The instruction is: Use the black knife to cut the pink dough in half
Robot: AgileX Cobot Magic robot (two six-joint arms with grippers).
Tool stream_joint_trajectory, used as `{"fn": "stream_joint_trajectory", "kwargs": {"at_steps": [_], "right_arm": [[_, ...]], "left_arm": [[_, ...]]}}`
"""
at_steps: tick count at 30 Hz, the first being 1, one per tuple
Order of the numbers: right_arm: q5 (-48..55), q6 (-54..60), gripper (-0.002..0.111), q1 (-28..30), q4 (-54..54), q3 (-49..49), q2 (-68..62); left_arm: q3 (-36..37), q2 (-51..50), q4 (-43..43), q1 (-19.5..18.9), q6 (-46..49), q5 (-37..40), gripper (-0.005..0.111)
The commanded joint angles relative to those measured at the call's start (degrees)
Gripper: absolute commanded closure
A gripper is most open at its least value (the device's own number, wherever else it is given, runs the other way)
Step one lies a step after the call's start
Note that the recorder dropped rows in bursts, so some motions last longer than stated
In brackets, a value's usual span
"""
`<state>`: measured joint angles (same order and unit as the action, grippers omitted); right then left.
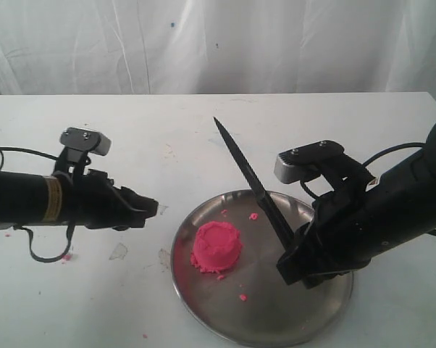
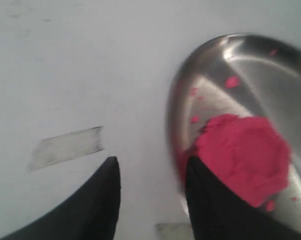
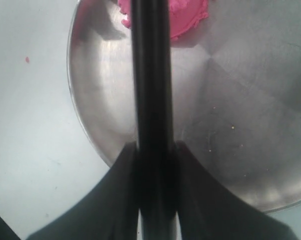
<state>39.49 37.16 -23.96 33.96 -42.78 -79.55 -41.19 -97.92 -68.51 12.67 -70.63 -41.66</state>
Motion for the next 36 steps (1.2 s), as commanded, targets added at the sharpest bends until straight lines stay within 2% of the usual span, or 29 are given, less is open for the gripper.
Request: {"fn": "stream_joint_trajectory", "kwargs": {"at_steps": [1, 4, 9, 17, 20, 27, 32, 36], "right_arm": [[-0.77, 0.12, 0.108, 0.03, 0.06, 0.11, 0.03], [-0.77, 0.12, 0.108, 0.03, 0.06, 0.11, 0.03], [-0.77, 0.12, 0.108, 0.03, 0.06, 0.11, 0.03], [-0.66, -0.10, 0.108, 0.03, 0.06, 0.11, 0.03], [-0.66, -0.10, 0.108, 0.03, 0.06, 0.11, 0.03], [-0.66, -0.10, 0.108, 0.03, 0.06, 0.11, 0.03], [-0.33, -0.10, 0.108, 0.03, 1.15, 0.11, 0.03], [0.06, -0.10, 0.108, 0.03, 1.80, 0.11, 0.03]], "left_arm": [[-2.47, -3.89, -2.53, 3.74, -2.90, -2.54, 0.063], [-3.35, -6.13, -4.55, 5.54, -1.42, -0.28, 0.068], [-3.59, -7.09, -4.84, 6.40, 11.32, -2.80, 0.107], [-3.59, -8.45, -4.83, 6.40, 11.78, -3.76, 0.107], [-3.59, -9.78, -4.83, 6.40, 13.97, -6.14, 0.107], [-3.59, -11.29, -3.38, 6.40, 20.20, -3.95, 0.107], [-3.59, -11.29, 2.29, 6.40, 24.25, 2.62, 0.107], [-5.16, -11.29, 2.17, 6.27, 26.29, 13.71, 0.107]]}}
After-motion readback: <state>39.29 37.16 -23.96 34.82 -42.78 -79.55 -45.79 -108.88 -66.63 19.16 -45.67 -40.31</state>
